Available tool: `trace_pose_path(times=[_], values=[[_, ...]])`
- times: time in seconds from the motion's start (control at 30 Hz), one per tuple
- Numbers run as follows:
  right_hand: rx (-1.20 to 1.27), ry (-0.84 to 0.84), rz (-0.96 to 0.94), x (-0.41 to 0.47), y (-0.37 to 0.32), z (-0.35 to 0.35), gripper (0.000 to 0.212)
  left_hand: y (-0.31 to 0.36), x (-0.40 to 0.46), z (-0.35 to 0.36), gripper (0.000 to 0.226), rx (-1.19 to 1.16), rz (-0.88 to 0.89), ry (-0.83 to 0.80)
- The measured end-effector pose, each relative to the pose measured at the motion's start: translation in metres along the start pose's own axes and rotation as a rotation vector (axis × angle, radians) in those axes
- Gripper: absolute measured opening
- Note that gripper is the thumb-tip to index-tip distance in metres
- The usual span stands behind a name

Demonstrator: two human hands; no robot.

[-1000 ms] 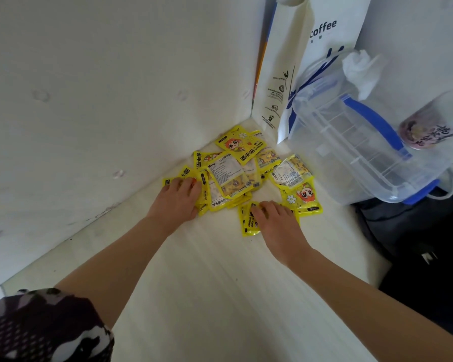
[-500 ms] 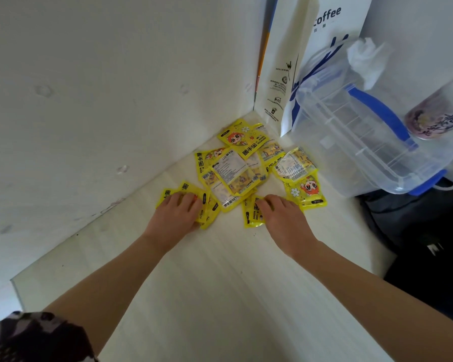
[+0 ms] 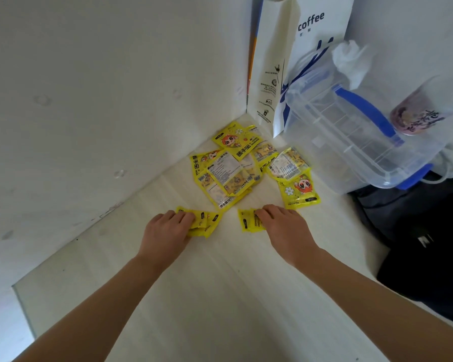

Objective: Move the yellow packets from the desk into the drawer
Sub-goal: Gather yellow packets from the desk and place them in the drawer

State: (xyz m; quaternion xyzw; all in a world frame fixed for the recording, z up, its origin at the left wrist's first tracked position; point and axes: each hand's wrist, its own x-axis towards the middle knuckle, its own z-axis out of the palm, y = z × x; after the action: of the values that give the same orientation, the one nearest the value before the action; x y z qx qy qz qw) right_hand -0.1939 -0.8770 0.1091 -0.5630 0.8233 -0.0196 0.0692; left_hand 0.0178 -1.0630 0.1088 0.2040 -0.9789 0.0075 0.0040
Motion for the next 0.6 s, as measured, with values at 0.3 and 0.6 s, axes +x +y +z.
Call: trace_pose_path(times=[0.3,0.6], values=[[-0.075,0.061,0.12,-0.008,0.032,-0.037,0.05,-0.003,0.038,-0.038,0.027,-0.042,-0.063,0.182],[-0.129,0.087,0.216,0.022,0.064,-0.041,0.053,0.01,0.108,-0.021,0.039,0.047,-0.004,0.215]])
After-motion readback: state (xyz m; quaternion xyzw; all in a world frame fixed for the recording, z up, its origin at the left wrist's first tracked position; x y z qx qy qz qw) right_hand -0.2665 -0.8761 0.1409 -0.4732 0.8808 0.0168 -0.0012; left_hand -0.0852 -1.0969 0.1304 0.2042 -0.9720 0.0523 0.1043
